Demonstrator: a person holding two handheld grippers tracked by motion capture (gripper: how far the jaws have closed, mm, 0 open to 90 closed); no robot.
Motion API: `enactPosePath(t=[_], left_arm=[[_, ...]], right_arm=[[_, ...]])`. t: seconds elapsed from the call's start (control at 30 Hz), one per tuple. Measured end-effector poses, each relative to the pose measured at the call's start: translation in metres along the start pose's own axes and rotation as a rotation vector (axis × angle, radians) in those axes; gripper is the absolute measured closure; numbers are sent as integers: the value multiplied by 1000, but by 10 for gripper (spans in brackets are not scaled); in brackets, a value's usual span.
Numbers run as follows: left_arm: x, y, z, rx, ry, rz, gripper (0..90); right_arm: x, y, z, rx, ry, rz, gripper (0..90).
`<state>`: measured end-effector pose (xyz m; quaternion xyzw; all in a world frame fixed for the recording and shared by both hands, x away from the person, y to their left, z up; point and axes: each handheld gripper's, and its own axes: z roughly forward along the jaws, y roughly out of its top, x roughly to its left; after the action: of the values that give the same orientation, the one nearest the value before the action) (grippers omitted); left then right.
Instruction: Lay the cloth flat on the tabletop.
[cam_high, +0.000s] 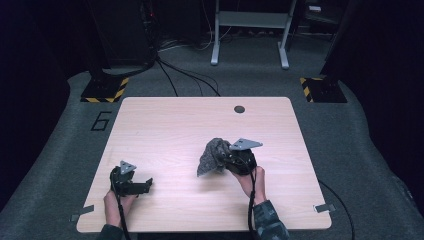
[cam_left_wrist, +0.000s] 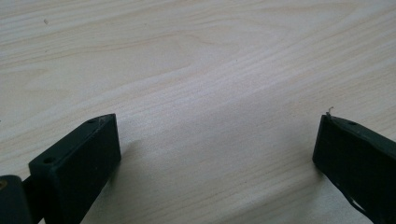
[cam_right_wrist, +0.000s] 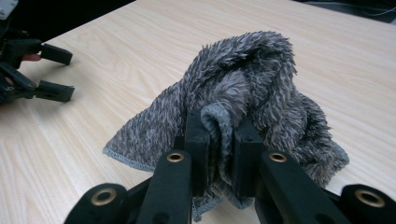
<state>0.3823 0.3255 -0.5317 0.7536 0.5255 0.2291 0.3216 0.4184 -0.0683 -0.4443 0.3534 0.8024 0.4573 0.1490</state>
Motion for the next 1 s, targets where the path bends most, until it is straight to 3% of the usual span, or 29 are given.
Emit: enactPosePath(t=[0.3, 0.4, 0.53, 0.73, 0.87, 0.93, 1.0], left_arm=[[0, 0, 0, -3, 0, 0, 5], [0, 0, 0, -4, 5, -1, 5], [0, 0, 0, -5, 3, -1, 4], [0, 0, 0, 2, 1, -3, 4], [0, 0, -1, 3, 4, 2, 7], [-2, -1, -3, -6, 32, 9, 22], [-3, -1, -5, 1, 32, 5, 23]], right_arm=[[14, 0, 24, 25, 54, 10, 792], [16, -2, 34, 53, 51, 4, 779], [18, -8, 46, 97, 34, 6, 673], [16, -8, 27, 48, -36, 21, 407], [15, -15, 5, 31, -69, 9, 399], [15, -21, -2, 38, -80, 8, 406], [15, -29, -9, 57, -91, 19, 426]])
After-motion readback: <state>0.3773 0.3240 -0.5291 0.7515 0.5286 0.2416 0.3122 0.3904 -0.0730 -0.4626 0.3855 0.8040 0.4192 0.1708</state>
